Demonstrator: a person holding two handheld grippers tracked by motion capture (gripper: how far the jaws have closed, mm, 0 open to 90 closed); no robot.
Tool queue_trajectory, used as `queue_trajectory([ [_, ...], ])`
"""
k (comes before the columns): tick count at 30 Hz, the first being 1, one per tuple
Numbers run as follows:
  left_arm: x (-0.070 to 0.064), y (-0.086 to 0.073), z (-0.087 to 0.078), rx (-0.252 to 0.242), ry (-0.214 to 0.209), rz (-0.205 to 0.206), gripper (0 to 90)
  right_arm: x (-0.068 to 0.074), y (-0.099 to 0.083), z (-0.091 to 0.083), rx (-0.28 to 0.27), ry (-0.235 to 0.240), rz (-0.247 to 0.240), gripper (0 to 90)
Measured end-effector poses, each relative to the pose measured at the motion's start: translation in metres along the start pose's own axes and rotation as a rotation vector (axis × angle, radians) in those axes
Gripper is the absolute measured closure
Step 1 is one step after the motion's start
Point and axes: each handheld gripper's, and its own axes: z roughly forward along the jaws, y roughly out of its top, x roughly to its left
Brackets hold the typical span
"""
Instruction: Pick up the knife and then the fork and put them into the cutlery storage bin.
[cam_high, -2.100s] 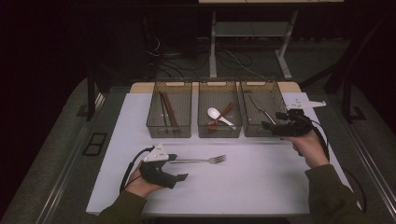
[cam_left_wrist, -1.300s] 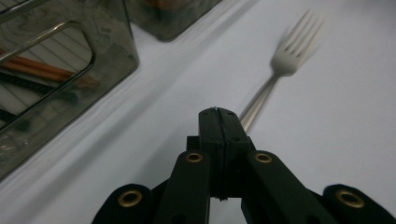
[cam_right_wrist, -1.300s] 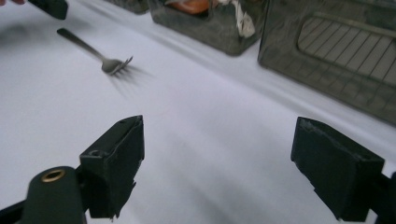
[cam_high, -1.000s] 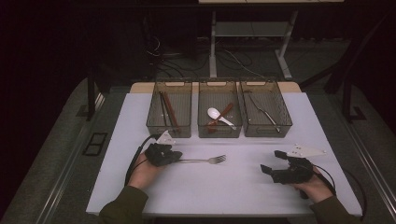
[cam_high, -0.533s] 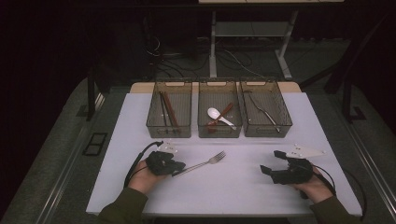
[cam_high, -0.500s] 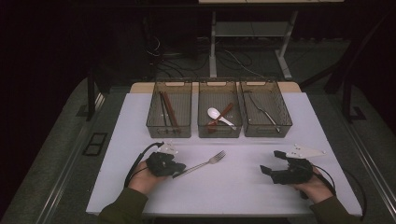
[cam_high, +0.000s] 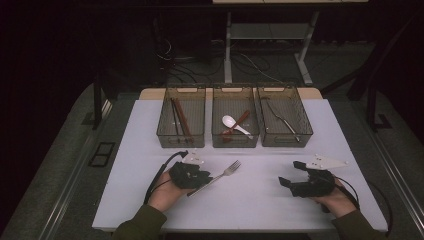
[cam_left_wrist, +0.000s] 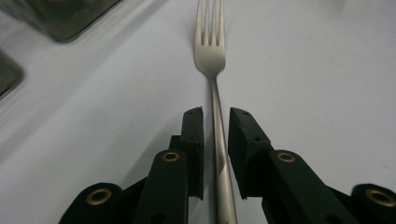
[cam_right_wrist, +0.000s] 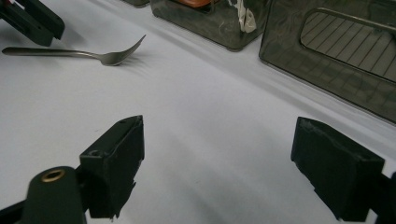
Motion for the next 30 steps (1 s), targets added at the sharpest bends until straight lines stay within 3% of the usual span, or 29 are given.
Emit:
queue_trajectory([
  [9,-0.005,0.008,0.021,0.022,0.019,0.001,71.9,0.0,0.0,0.001,0.001,0.001,0.003,17.5],
  [11,-0.006,0.011,0.023,0.031,0.006,0.007,77.1,0.0,0.0,0.001,-0.002,0.003,0.002,17.5],
  [13,-0.007,0.012,0.024,0.037,0.027,0.009,82.4,0.001,0.001,0.001,-0.002,0.003,0.002,17.5],
  [20,-0.011,0.013,0.024,0.041,0.053,0.034,84.4,0.001,0.002,0.004,0.009,0.011,0.024,17.5],
  [26,-0.014,0.017,0.015,-0.025,0.059,0.042,84.5,0.008,0.011,0.008,0.028,0.045,0.032,17.5],
  [30,-0.018,0.021,0.007,-0.088,0.057,0.043,84.5,0.016,0.022,0.009,0.005,0.074,0.03,17.5],
])
